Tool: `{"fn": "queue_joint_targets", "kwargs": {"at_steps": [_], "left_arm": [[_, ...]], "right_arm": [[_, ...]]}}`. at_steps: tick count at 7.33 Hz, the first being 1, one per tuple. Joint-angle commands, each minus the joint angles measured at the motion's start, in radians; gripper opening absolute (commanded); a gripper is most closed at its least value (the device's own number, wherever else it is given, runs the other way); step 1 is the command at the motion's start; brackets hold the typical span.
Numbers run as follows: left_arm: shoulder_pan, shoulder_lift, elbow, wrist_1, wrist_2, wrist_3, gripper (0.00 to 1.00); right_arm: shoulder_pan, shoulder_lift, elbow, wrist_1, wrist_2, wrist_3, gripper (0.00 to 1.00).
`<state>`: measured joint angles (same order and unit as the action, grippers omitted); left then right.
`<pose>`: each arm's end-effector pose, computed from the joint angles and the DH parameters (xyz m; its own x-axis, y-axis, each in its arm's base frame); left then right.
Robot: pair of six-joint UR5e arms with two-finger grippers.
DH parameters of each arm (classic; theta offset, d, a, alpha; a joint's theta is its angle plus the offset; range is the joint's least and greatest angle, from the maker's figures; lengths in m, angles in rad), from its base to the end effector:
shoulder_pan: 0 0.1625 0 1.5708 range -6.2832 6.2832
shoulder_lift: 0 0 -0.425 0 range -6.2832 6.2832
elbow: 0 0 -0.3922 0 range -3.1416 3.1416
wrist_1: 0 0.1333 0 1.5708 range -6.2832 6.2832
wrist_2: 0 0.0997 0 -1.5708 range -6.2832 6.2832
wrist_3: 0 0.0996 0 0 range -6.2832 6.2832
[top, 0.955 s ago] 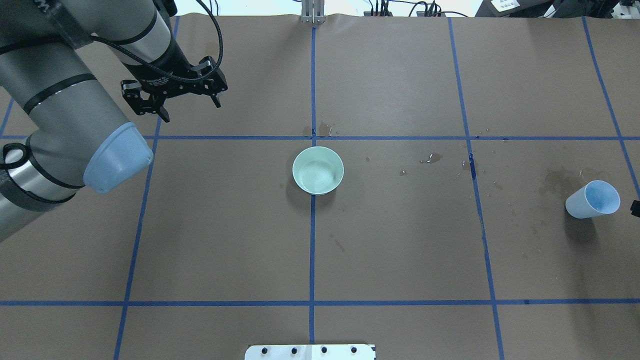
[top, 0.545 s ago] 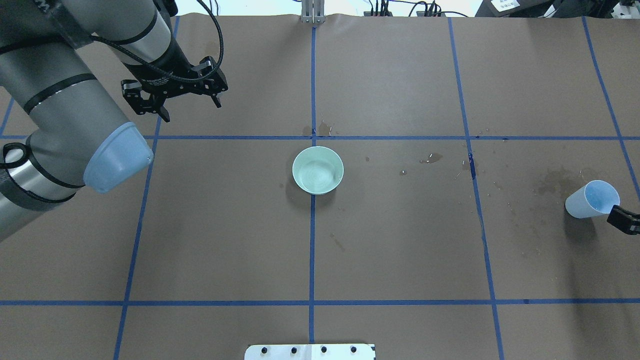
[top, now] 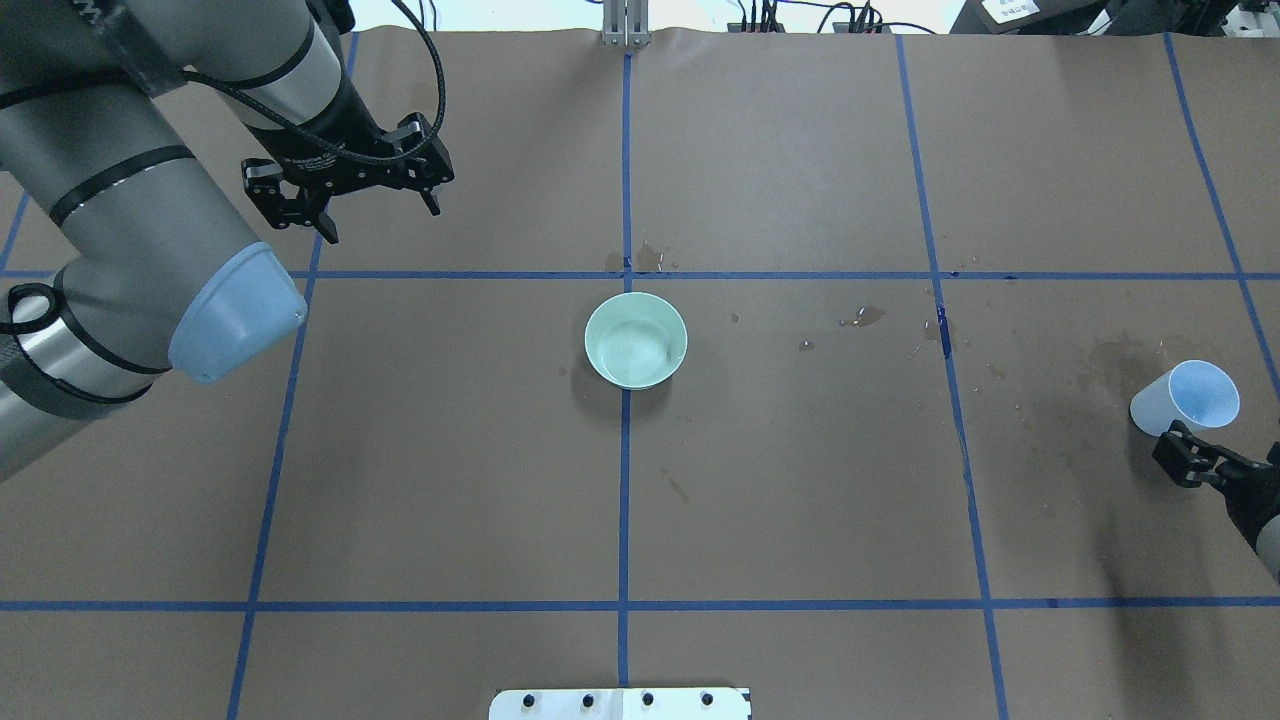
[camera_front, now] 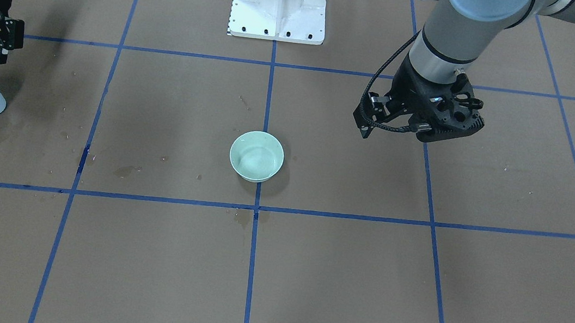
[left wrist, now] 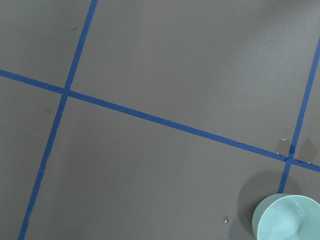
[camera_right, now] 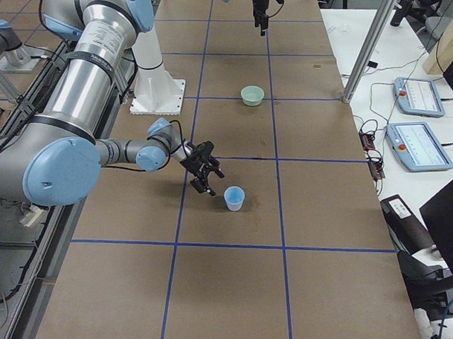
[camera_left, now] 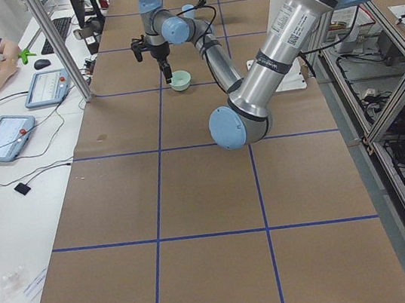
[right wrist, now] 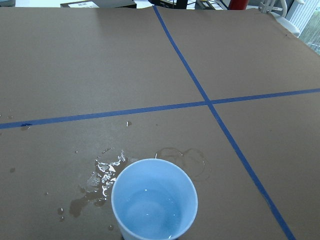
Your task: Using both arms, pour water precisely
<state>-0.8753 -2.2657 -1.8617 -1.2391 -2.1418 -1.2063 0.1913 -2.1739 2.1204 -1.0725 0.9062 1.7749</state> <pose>0.3355 -0.5260 0.1678 0.6303 -0.2871 -0.7214 0.2254 0.9568 -0.1838 -0.2323 -0.2433 0.5614 0.7847 0.3145 0.5342 -0.5813 0.6726 0.4580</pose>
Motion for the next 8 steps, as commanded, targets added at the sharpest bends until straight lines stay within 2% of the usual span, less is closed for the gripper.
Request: {"fn": "queue_joint_targets", "kwargs": {"at_steps": [1,4,8], "left_arm": [[-0.001,0.002,-0.002,0.001,-0.001,0.001,1.0],[-0.001,0.037,-0.008,-0.007,-0.001,0.001,1.0],[0.001,0.037,0.002,-0.008,-0.001,0.001,1.0]], "right_arm": [[-0.078,0.051,-0.025,-0.122,-0.116,0.099,0.98],[-0.101,0.086,-0.166,-0.126,-0.252,0.167,0.98],[-0.104,0.134,-0.285,-0.127,-0.362,0.209,0.98]]}}
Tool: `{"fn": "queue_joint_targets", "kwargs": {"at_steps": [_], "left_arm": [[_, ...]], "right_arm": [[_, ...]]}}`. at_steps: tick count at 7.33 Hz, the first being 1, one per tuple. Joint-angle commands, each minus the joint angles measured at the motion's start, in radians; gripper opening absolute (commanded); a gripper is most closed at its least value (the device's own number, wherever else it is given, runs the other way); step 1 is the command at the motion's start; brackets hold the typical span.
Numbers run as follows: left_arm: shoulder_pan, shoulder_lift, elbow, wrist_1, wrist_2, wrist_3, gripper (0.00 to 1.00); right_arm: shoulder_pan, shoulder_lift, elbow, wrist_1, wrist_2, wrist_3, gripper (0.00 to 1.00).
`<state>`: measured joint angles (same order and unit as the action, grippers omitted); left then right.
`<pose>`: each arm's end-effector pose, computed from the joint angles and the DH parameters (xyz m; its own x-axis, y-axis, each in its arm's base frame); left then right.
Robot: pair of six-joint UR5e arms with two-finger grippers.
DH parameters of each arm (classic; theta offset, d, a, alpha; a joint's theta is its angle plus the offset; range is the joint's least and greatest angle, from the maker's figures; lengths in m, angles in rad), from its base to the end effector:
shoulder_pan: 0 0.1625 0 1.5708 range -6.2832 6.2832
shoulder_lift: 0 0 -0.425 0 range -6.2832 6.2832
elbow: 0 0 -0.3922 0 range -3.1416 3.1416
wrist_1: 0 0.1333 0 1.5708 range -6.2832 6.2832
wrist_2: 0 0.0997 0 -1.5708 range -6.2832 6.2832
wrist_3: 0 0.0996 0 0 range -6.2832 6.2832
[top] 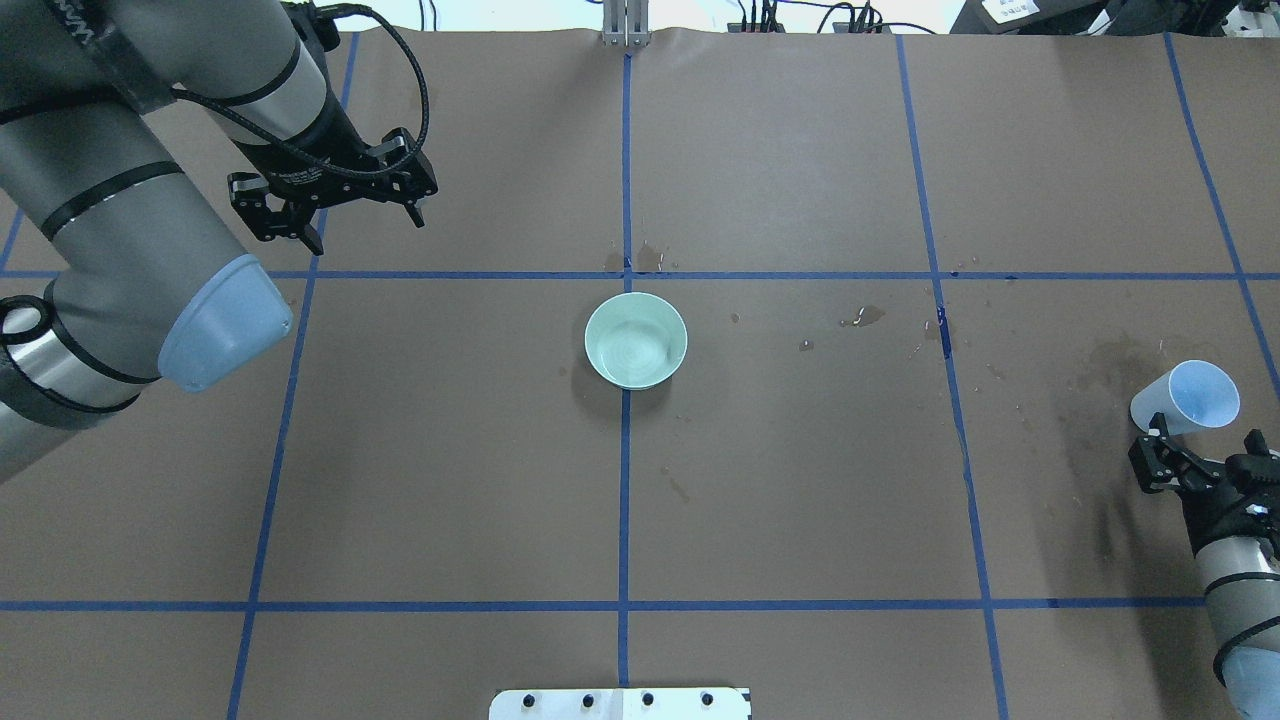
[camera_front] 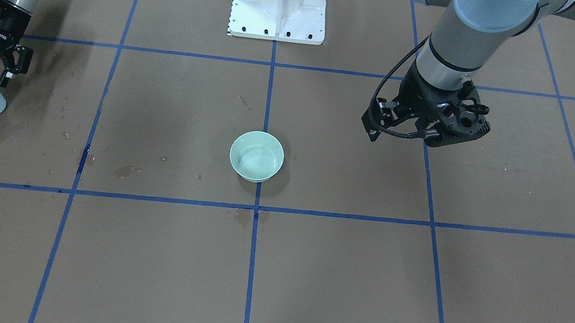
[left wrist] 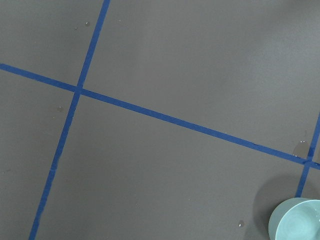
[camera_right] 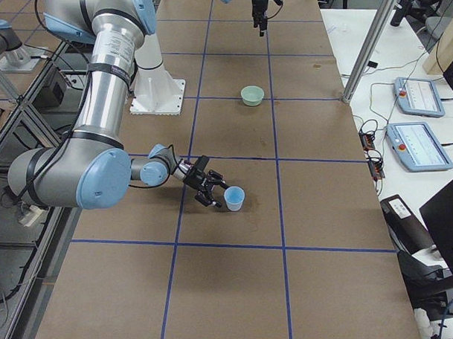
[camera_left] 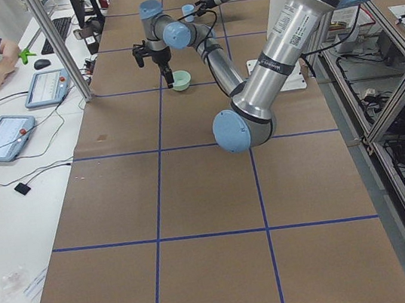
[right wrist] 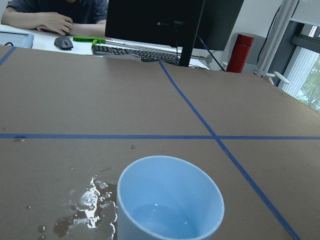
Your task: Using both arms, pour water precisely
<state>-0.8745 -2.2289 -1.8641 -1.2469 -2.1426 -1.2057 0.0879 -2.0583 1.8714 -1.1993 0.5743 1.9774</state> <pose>0.3351 -0.5247 0.1887 0.6426 -0.3005 -0.7048 0.2269 0.9532 -0.1996 -0.2740 -0.2419 0.6458 0.8198 0.2879 0.4950 -0.5721 0.4505 0.6854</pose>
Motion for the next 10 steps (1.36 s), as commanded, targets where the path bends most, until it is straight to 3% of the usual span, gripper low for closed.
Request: {"fn": "queue_joint_targets", "kwargs": {"at_steps": [1,10], "left_arm": [[0.0,0.0,0.005,0.0,0.0,0.0,1.0],[0.002,0.005,0.011,-0.002,0.0,-0.002,1.0]], "right_arm": [[0.0,0.03,-0.055,0.0,-0.043,0.008,0.98],[0.001,0.082,-0.118,0.003,-0.07,-0.009,0.98]]}}
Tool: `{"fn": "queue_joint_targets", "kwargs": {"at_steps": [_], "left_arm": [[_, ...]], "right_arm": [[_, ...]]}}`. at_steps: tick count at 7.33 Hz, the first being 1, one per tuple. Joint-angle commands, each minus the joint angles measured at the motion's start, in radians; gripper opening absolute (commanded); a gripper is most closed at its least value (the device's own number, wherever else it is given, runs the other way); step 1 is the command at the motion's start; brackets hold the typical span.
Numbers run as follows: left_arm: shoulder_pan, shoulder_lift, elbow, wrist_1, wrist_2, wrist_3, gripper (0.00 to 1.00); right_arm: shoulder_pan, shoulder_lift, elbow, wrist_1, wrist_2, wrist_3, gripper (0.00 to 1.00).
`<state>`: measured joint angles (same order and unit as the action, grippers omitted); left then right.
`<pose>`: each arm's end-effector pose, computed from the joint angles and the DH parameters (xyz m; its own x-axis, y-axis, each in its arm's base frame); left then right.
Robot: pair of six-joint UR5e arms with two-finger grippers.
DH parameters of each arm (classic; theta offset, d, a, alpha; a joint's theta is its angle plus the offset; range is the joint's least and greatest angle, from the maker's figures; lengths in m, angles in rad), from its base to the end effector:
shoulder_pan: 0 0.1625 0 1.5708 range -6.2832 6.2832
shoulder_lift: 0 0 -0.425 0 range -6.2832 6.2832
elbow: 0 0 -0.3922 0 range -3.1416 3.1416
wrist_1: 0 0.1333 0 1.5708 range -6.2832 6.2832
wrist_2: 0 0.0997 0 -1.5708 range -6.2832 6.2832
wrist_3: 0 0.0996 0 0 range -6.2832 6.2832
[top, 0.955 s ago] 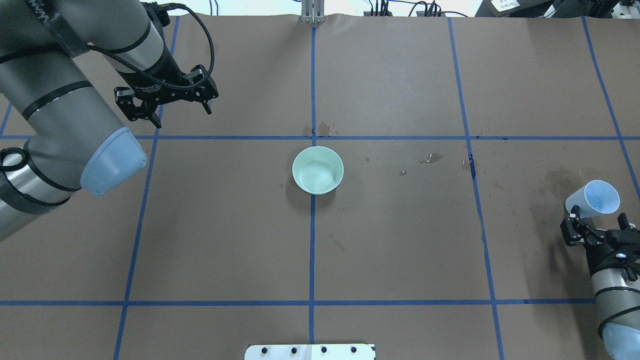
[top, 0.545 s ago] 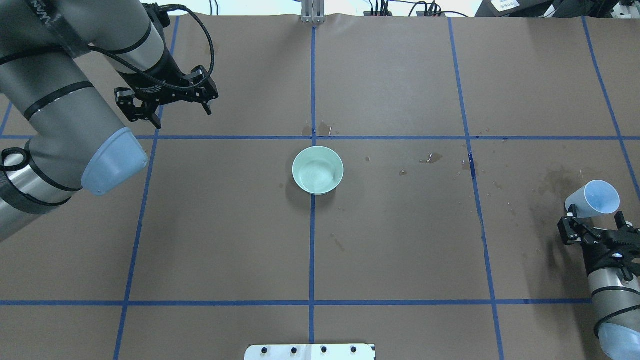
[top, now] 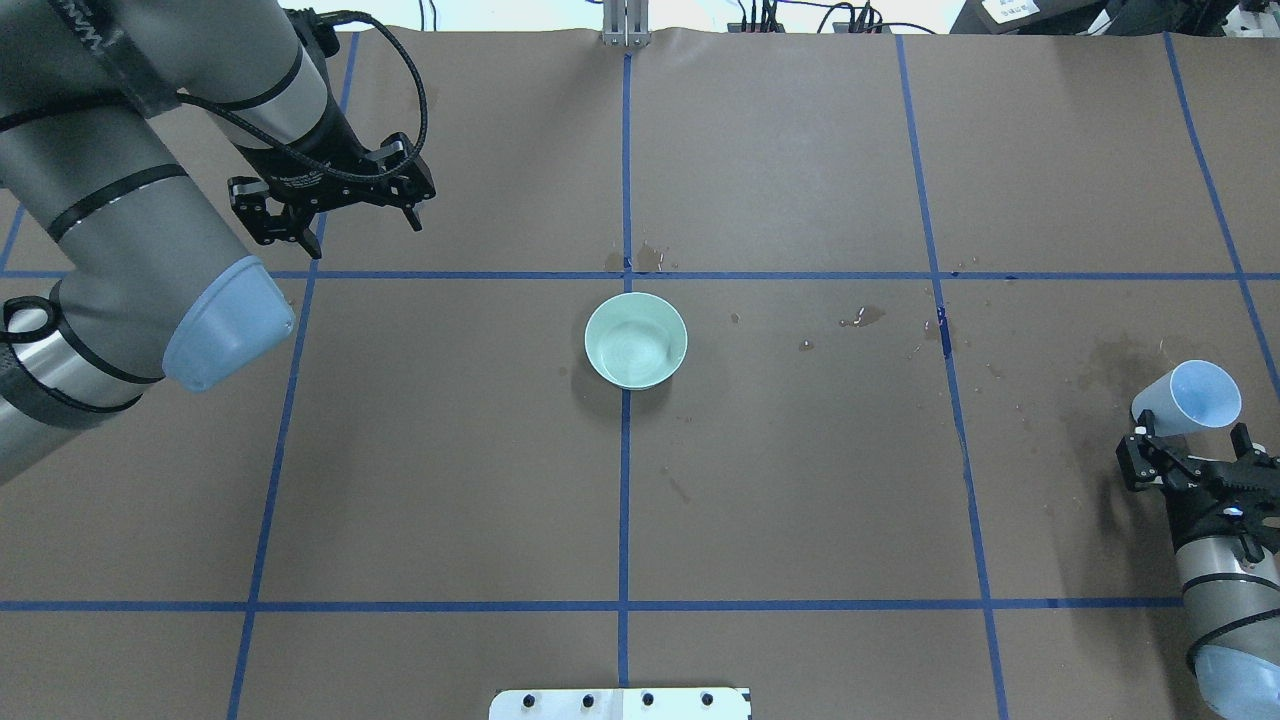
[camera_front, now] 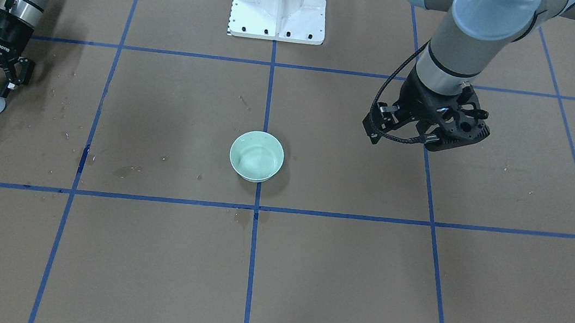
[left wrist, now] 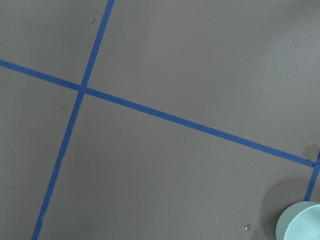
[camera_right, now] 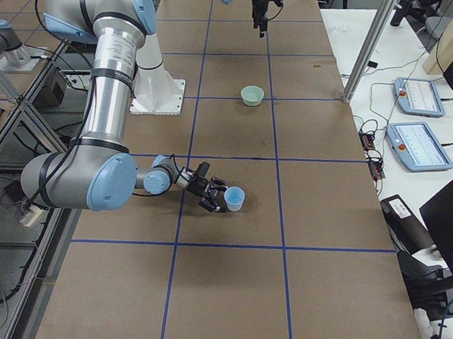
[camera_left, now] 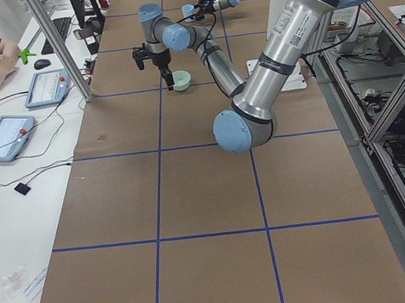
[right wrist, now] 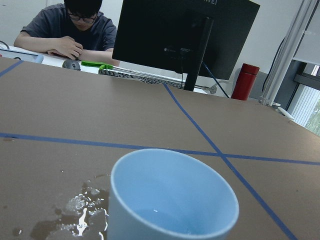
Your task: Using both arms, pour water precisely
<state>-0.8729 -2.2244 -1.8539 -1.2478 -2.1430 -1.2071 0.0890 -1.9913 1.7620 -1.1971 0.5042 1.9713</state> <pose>0.3379 -0.5264 0.1950 0.6488 -0.3082 -0.6957 0.2278 0.9510 -0.2088 -0.2932 -0.2475 0.6729 0.8420 0.2642 0.4703 -0.5394 0.3985 0.7418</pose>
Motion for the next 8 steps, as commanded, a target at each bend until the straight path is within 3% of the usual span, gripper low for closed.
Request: {"fn": "queue_joint_targets", "kwargs": {"at_steps": [1,8], "left_arm": [[0.0,0.0,0.001,-0.001,0.0,0.0,1.0],[0.0,0.002,-0.001,-0.001,-0.002,0.0,1.0]], "right_arm": [[0.003,0.017,-0.004,0.001,0.001,-0.006,0.98],[0.054,0.022,-0.009,0.005,0.001,-0.045,0.99]]}}
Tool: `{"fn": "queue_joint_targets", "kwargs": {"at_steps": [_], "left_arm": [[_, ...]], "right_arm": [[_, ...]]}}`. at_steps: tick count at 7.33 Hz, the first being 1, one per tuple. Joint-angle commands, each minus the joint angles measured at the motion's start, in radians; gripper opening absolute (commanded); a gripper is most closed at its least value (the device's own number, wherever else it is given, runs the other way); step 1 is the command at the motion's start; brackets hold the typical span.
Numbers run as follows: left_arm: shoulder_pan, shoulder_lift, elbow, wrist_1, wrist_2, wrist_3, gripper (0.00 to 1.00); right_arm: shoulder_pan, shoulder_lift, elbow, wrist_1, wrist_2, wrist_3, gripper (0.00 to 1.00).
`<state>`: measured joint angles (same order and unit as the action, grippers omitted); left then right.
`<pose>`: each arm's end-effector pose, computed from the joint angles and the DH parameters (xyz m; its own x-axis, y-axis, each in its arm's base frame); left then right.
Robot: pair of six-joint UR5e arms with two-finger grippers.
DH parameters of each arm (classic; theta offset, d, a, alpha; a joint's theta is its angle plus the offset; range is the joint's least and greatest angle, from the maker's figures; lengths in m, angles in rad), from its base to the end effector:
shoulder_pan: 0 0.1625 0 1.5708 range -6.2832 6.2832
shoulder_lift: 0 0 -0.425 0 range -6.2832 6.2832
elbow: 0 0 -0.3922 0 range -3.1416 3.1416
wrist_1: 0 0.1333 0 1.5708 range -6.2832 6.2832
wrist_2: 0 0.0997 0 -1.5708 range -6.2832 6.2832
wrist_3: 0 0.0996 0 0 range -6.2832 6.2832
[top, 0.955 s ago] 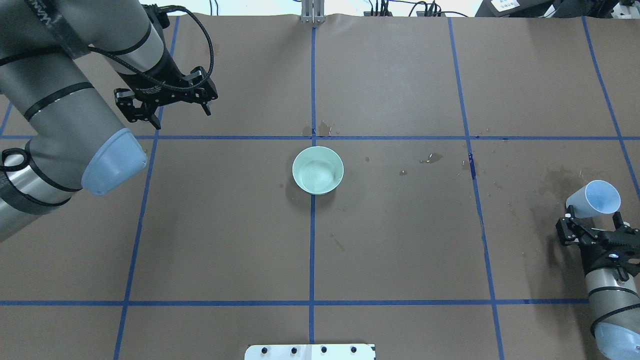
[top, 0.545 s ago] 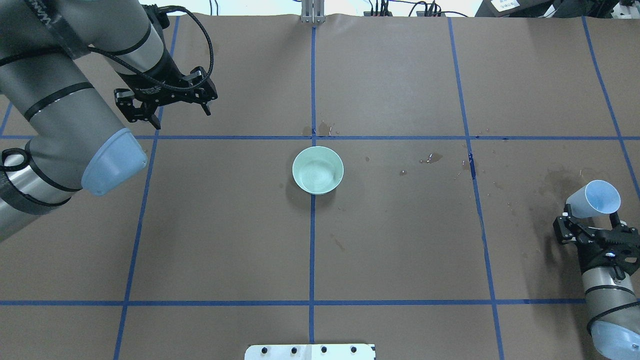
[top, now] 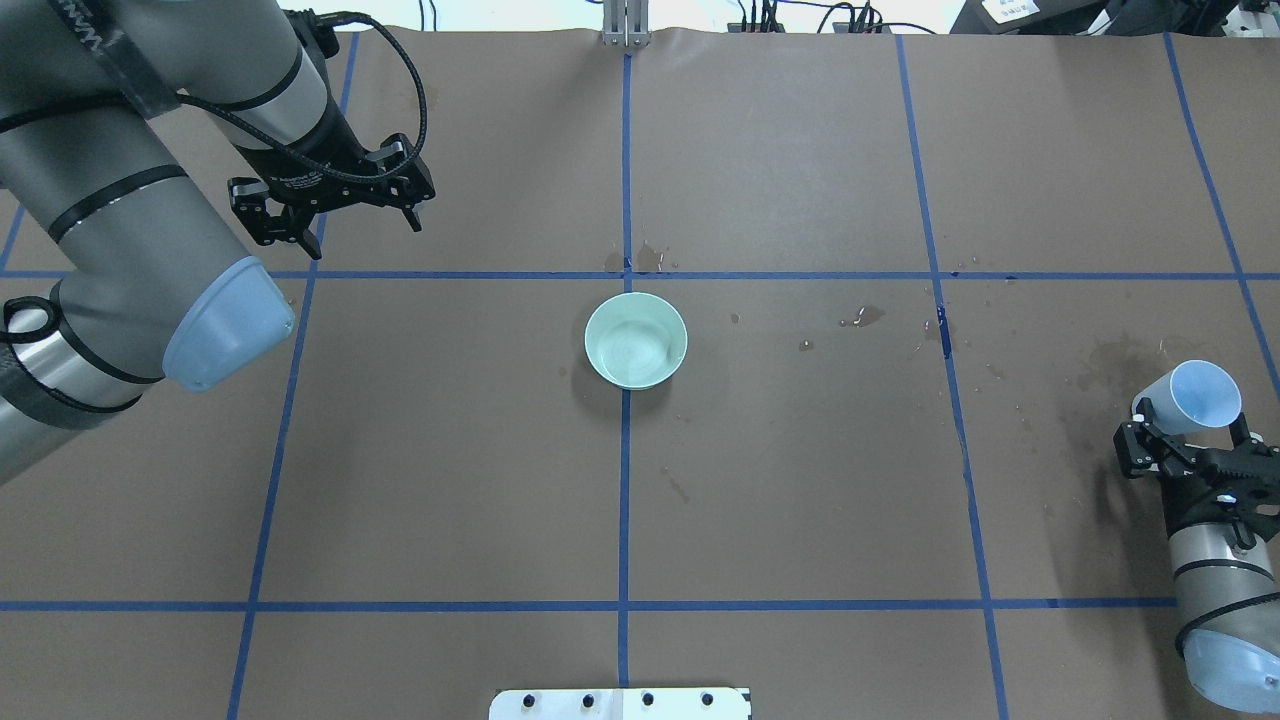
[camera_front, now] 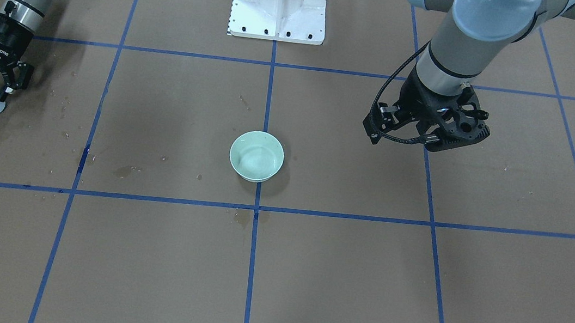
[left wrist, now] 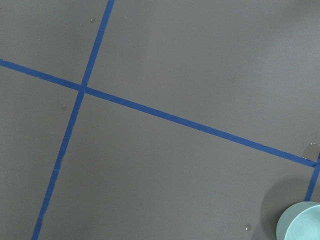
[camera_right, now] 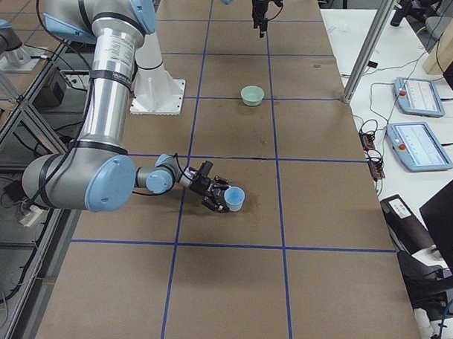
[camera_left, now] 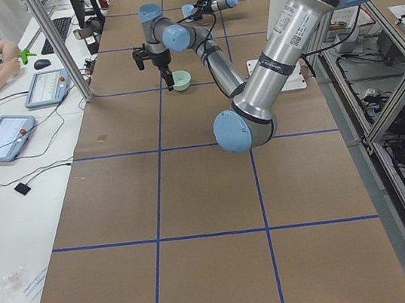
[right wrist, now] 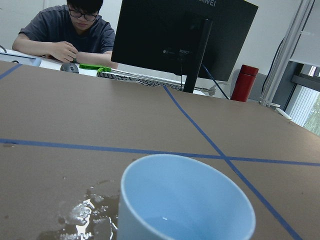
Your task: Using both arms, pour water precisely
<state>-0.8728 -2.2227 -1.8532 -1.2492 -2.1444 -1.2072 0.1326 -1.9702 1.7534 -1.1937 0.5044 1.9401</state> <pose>0.3382 -0.5264 0.1960 0.6489 -0.3088 -0.6954 0.2270 0.9509 -0.2104 -0.2919 -0.2614 0.6700 0.8395 0.2880 0.4608 -0.5420 0.3824 0.7484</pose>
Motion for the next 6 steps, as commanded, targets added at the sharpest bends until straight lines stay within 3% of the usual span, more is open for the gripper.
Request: {"fn": "queue_joint_targets", "kwargs": {"at_steps": [1,4,6], "left_arm": [[0.0,0.0,-0.001,0.001,0.0,0.0,1.0],[0.0,0.002,-0.001,0.002,-0.002,-0.002,1.0],[0.0,0.002,0.0,0.002,-0.002,0.0,1.0]], "right_arm": [[0.021,0.013,0.0,0.002,0.002,-0.024,0.99],[0.045,0.031,-0.003,0.002,0.006,-0.053,0.99],[0.068,0.057,-0.056,0.008,0.006,-0.055,0.99]]}}
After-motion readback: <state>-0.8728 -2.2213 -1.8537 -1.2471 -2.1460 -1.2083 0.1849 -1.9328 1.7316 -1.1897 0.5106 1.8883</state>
